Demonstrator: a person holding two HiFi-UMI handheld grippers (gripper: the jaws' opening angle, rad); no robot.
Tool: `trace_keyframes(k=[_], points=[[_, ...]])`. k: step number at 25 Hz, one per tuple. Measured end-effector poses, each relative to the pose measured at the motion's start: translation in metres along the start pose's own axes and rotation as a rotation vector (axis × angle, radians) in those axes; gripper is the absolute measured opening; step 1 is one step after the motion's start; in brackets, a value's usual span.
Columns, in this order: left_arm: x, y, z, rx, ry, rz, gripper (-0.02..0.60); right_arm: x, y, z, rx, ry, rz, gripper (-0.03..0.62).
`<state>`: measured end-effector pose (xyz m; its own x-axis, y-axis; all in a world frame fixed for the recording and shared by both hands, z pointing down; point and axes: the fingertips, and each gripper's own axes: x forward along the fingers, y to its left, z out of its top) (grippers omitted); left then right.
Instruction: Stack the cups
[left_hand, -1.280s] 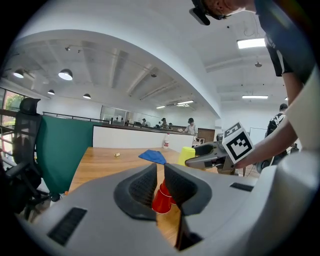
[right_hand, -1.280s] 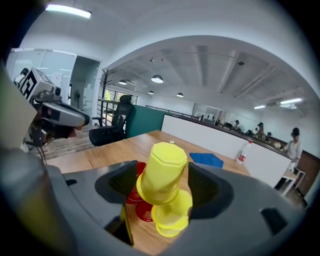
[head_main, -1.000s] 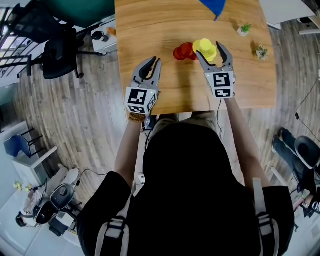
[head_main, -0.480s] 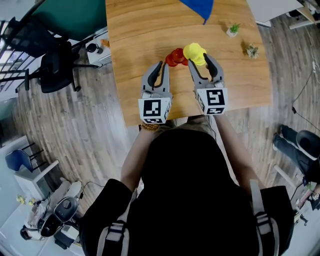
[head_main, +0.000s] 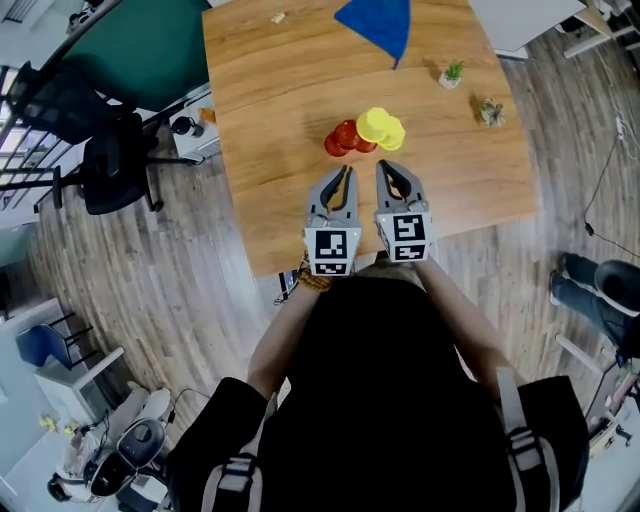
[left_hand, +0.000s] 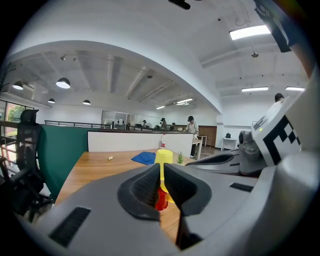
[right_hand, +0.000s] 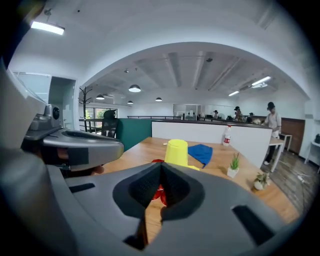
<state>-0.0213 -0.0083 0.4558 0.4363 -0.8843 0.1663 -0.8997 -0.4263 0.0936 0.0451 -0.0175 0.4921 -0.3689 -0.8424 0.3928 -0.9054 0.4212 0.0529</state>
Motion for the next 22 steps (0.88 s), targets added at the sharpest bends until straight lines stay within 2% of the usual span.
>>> trace_keyframes(k=[9,22], points=[[0.006,-0.022,-0.015,0.02,0.047,-0.058,0.035,-0.005,0.009,-0.014,0.015,0.021,0.033,0.005],[0.015,-0.018,-0.047,-0.045,0.165,-0.056,0.035,-0.003,0.007,-0.037,0.116,0.074,0.068,0.005]])
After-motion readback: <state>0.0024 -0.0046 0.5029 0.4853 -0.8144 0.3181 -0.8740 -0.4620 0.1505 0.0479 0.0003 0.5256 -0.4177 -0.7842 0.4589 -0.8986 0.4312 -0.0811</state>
